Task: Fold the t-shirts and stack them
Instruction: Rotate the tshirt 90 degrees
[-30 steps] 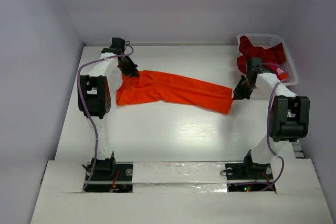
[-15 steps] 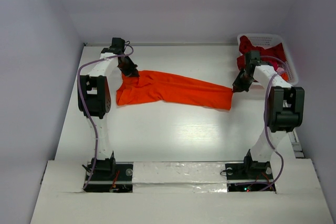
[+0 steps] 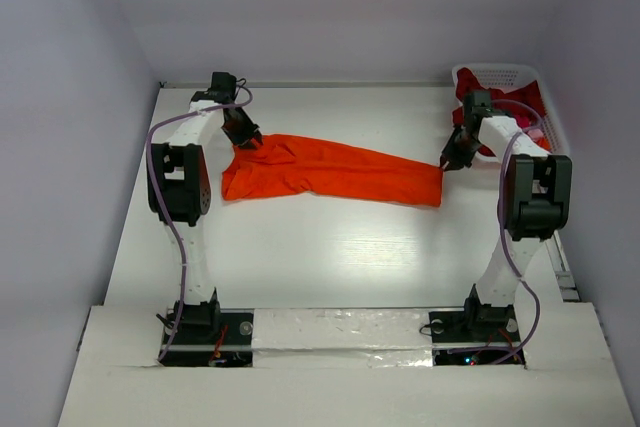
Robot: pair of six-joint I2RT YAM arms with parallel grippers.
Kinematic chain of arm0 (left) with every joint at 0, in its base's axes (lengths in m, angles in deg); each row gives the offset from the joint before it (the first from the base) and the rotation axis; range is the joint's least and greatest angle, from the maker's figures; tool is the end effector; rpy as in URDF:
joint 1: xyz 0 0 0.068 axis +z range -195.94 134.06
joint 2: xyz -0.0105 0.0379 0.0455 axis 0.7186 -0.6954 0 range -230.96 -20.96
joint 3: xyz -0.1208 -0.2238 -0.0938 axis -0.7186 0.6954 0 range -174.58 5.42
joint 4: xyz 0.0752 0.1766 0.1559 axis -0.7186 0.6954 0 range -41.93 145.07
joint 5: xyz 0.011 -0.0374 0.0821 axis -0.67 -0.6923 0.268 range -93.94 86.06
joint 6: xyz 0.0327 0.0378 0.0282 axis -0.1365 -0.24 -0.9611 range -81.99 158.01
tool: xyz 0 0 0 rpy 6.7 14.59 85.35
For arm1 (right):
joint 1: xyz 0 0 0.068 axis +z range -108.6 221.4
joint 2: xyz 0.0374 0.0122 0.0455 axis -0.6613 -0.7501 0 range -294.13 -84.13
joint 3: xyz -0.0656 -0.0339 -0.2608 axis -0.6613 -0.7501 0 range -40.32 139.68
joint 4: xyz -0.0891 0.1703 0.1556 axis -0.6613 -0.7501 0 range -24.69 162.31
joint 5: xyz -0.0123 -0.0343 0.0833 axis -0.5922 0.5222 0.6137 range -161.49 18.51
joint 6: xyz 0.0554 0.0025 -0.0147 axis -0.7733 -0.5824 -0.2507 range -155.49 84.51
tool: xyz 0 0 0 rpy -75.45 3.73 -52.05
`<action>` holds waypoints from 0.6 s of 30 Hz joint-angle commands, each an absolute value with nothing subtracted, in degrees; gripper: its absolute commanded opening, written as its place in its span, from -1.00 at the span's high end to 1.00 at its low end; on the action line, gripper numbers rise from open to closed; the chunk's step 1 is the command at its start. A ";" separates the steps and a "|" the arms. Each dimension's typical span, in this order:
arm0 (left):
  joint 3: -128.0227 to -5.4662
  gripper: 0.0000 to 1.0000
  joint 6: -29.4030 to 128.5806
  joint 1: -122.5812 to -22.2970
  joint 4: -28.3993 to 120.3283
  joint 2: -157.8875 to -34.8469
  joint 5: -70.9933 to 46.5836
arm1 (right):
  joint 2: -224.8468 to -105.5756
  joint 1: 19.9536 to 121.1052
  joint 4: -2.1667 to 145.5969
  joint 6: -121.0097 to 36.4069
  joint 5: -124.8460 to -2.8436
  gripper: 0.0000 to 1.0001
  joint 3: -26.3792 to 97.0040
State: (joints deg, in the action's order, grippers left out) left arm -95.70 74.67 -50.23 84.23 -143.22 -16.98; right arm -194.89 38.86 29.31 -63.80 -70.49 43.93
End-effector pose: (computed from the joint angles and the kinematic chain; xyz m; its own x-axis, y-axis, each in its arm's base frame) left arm 0.4552 -0.0434 0.2128 -0.7892 -0.5241 -0.3202 -0.3450 0.8096 -0.4749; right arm 0.3851 -0.0163 0.2023 -0.8058 0.5103 -0.3005 0.4774 0.8600 0.1804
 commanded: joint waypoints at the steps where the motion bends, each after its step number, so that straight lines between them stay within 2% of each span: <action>1: -96.44 0.54 73.52 -48.84 85.51 -140.84 -13.70 | -194.87 38.06 29.07 -63.44 -73.86 0.44 46.34; 2: -96.35 0.28 73.43 -48.32 85.68 -140.76 -13.53 | -194.79 38.06 28.98 -63.52 -74.12 0.14 46.43; 4: -95.83 0.02 73.43 -47.79 85.69 -139.80 -12.65 | -194.09 38.06 28.89 -63.61 -74.65 -0.05 46.43; 5: -95.48 -0.24 73.43 -47.79 85.51 -139.35 -12.38 | -193.73 38.06 28.81 -63.61 -74.91 -0.18 46.51; 6: -95.30 -0.31 73.43 -47.18 85.60 -138.91 -12.12 | -193.30 38.06 28.80 -63.61 -75.70 -0.20 46.43; 8: -94.77 -0.31 73.43 -46.65 85.51 -137.16 -11.59 | -191.28 38.06 29.07 -63.61 -76.14 -0.21 46.34; 10: -94.07 -0.25 73.60 -46.12 85.25 -134.62 -11.76 | -189.09 38.58 29.16 -63.52 -75.88 -0.21 46.43; 13: -93.72 0.05 73.60 -46.12 84.98 -130.93 -12.55 | -187.41 40.87 28.90 -62.91 -75.09 -0.19 47.39; 14: -93.28 0.59 73.69 -46.12 84.20 -129.96 -13.17 | -186.88 43.14 28.63 -62.73 -75.18 -0.07 47.74; 15: -92.67 0.91 73.87 -46.12 83.76 -129.08 -13.52 | -186.87 44.47 28.37 -62.56 -75.26 0.13 48.09; 16: -91.44 1.00 74.30 -46.72 83.40 -127.59 -14.31 | -187.05 45.70 27.93 -62.21 -75.70 0.41 48.62; 17: -90.73 1.00 74.39 -47.34 82.62 -127.05 -14.58 | -187.49 46.84 27.58 -62.29 -75.97 0.99 49.32; 18: -89.94 1.00 74.48 -47.35 82.17 -126.61 -14.75 | -187.84 48.85 27.49 -62.38 -76.32 1.00 49.67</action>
